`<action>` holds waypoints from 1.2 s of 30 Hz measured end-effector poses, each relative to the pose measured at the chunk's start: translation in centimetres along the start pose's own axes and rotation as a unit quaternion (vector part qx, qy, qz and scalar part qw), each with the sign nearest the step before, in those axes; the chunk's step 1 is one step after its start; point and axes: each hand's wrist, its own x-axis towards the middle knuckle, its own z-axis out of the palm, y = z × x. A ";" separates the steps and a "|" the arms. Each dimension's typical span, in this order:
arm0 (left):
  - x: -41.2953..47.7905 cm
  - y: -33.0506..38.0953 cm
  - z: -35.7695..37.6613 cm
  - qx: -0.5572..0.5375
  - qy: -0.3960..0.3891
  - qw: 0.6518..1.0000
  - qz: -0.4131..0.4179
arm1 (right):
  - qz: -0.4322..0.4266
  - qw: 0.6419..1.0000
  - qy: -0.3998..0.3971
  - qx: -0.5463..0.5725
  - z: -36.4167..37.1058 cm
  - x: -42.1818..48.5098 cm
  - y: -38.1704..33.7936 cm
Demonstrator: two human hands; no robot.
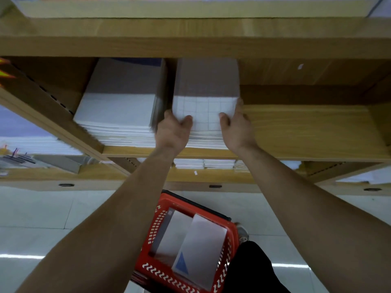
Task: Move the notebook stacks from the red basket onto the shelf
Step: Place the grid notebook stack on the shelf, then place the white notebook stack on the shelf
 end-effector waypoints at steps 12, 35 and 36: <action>0.0 0.1 0.3 0.038 -0.009 0.999 0.012 | -0.012 0.999 -0.030 -0.026 -0.6 0.1 0.2; -12.2 -17.2 -4.0 0.200 -0.249 0.948 -0.011 | 0.234 0.960 -0.124 -0.086 6.9 -23.3 10.4; -12.7 -18.4 -3.2 0.237 -0.267 0.934 -0.007 | 0.250 0.956 -0.132 -0.082 7.5 -24.1 11.6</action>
